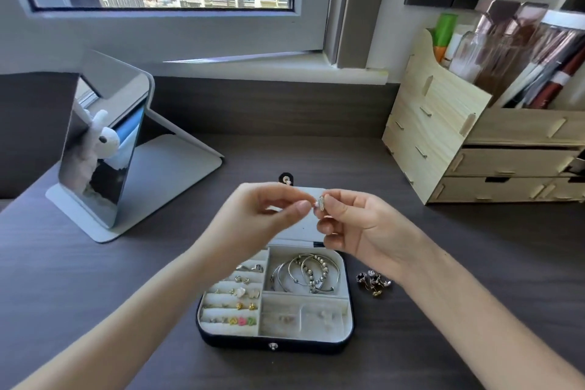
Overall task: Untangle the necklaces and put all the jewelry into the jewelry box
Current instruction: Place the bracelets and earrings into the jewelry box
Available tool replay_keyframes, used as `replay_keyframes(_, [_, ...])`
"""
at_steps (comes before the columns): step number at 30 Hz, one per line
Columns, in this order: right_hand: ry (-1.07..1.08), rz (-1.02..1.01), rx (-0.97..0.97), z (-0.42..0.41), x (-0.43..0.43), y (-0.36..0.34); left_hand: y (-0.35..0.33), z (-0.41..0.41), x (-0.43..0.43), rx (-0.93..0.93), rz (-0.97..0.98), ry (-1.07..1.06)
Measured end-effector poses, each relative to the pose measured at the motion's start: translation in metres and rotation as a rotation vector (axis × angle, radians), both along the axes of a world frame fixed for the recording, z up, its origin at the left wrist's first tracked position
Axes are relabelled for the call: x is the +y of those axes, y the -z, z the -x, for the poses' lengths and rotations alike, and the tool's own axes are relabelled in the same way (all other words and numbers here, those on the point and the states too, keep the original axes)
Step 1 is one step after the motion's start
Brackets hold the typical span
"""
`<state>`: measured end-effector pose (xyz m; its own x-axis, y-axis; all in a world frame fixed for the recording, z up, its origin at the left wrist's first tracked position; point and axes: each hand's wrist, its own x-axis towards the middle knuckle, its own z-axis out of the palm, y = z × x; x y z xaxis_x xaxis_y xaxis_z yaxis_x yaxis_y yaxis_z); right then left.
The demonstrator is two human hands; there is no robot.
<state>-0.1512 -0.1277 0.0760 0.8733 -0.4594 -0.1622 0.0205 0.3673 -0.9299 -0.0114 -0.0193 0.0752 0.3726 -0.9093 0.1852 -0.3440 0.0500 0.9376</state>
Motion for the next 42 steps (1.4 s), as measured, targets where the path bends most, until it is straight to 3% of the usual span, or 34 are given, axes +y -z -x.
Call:
replay_keyframes(5, [-0.012,-0.052,-0.030,-0.011,0.005,0.001,-0.001,0.002,0.003,0.190,0.038,-0.024])
replay_keyframes(9, [0.015,0.076,-0.068,-0.009,0.009,0.000,-0.004,0.002,0.004,0.297,-0.023,0.050])
replay_keyframes(18, [-0.081,0.361,-0.058,0.000,0.013,-0.011,-0.007,0.006,0.007,0.207,-0.100,0.093])
replay_keyframes(27, [-0.406,0.106,-0.113,0.006,-0.004,-0.015,-0.012,0.001,0.013,0.406,-0.162,0.151])
replay_keyframes(30, [-0.339,0.105,-0.121,0.007,-0.008,-0.017,-0.011,-0.011,0.015,0.466,-0.128,0.102])
replay_keyframes(32, [-0.139,0.259,-0.051,0.002,-0.013,-0.013,-0.007,-0.022,0.015,0.455,-0.110,-0.007])
replay_keyframes(36, [0.217,0.767,0.172,-0.027,-0.031,0.004,0.005,-0.044,0.011,0.384,-0.110,-0.251])
replay_keyframes(39, [0.230,1.049,0.318,-0.055,-0.042,0.017,0.019,-0.057,0.005,0.277,-0.132,-0.383])
replay_keyframes(42, [0.187,1.180,0.437,-0.074,-0.048,0.025,0.027,-0.065,-0.001,0.209,-0.155,-0.495])
